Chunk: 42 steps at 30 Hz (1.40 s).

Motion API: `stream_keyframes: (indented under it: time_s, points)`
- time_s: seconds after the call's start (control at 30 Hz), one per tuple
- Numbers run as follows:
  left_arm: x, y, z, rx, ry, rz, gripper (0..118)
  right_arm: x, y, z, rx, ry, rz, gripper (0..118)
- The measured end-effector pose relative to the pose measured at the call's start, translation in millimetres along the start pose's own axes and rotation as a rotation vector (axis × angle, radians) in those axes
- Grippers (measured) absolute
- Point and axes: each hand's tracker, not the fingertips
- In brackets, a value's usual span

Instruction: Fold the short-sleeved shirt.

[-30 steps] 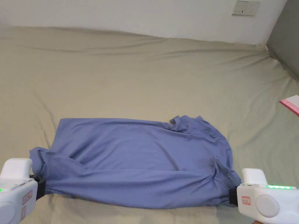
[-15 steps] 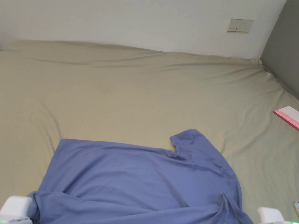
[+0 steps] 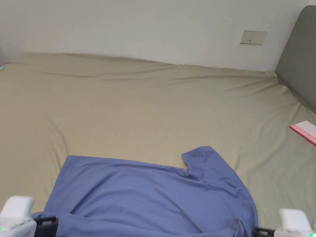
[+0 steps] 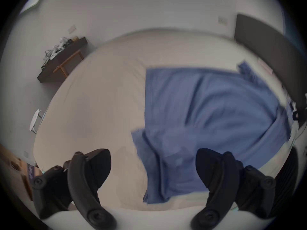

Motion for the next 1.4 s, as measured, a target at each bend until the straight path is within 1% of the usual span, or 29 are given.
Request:
stream_keyframes:
  time_s: [0.1,0.23,0.3,0.33,0.37,0.43,0.47,0.5,0.53,0.57,0.6,0.63,0.67,0.7,0.73,0.77,0.8,0.9,0.97,1.0,1.07,1.1,1.2,1.23,1.3,1.33,1.37,1.4]
  points:
    - [3.9,-7.3,26.2,0.231,-0.017,0.057,106,-10.7,37.8,48.0,0.252,-0.023,0.037,99]
    - [26.4,-12.8,60.0,0.538,-0.018,0.084,114,-36.6,75.1,111.4,0.557,-0.035,0.086,99]
    - [32.4,-11.9,72.5,0.647,-0.043,0.076,113,-51.3,85.0,135.9,0.663,-0.042,0.106,99]
    - [42.3,-11.4,79.5,0.695,-0.029,0.067,112,-59.9,88.7,144.2,0.701,-0.05,0.114,99]
    - [53.2,-11.3,85.3,0.726,0.0,0.051,109,-67.2,90.2,151.3,0.731,-0.05,0.126,99]
    - [69.6,-10.5,91.9,0.785,0.037,0.006,95,-84.0,92.0,160.5,0.78,-0.043,0.16,99]
    - [76.2,-10.5,94.2,0.804,0.047,-0.016,85,-91.8,92.8,161.9,0.798,-0.046,0.172,99]
    - [83.3,-11.6,94.5,0.826,0.057,-0.035,71,-99.7,93.0,163.1,0.804,-0.046,0.183,94]
    - [89.7,-12.1,94.9,0.841,0.064,-0.058,57,-107.7,93.2,164.0,0.807,-0.041,0.191,87]
    - [87.9,-12.7,85.8,0.861,0.058,-0.077,42,-113.1,93.4,164.7,0.806,-0.029,0.198,72]
    - [94.4,-13.1,83.4,0.876,0.071,-0.098,23,-118.8,94.5,163.0,0.806,-0.003,0.207,41]
    - [100.5,-10.6,84.1,0.865,0.083,-0.118,13,-123.5,94.5,161.6,0.805,0.013,0.208,15]
    - [103.9,-7.4,84.1,0.852,0.083,-0.136,8,-128.0,94.3,158.9,0.805,0.005,0.207,6]
    - [105.9,-5.8,79.3,0.848,0.078,-0.141,4,-131.7,93.4,155.9,0.801,0.018,0.216,4]
    - [107.4,-3.2,77.2,0.837,0.067,-0.145,0,-134.1,93.8,151.5,0.771,0.051,0.251,2]
    - [108.2,0.1,75.3,0.823,0.056,-0.143,0,-136.6,93.2,147.9,0.749,0.057,0.272,2]
    - [108.6,3.1,72.5,0.806,0.045,-0.142,0,-139.5,90.6,143.4,0.76,0.045,0.265,2]
    - [109.8,11.6,57.4,0.761,0.04,-0.15,0,-141.9,88.0,127.1,0.748,0.014,0.3,2]
    - [107.6,19.1,44.5,0.713,0.032,-0.161,0,-139.0,89.9,115.4,0.729,0.014,0.293,2]
    - [102.1,28.0,36.3,0.653,0.016,-0.177,0,-136.1,91.4,108.5,0.709,0.021,0.281,2]
    - [93.0,32.0,7.0,0.57,0.004,-0.164,0,-130.3,93.2,92.7,0.674,0.028,0.259,2]
    - [89.3,39.6,-6.5,0.49,0.0,-0.155,0,-127.4,93.3,84.1,0.658,0.023,0.253,2]
    - [56.5,63.5,-63.1,0.244,-0.072,-0.051,0,-115.6,92.8,57.0,0.594,0.013,0.239,2]
    - [52.1,69.7,-84.0,0.182,-0.059,-0.036,0,-110.9,92.5,47.5,0.572,0.008,0.235,2]
    - [50.4,85.3,-116.3,0.086,0.007,-0.054,0,-102.2,90.8,32.5,0.534,-0.01,0.226,2]
    - [48.5,91.4,-132.3,0.061,0.035,-0.062,10,-97.0,90.7,24.8,0.512,-0.021,0.221,2]
    - [48.5,98.1,-143.1,0.037,0.059,-0.062,42,-91.8,91.0,18.5,0.496,-0.027,0.216,2]
    - [39.7,109.1,-159.6,0.009,0.04,-0.049,96,-87.6,90.3,13.8,0.48,-0.035,0.211,2]
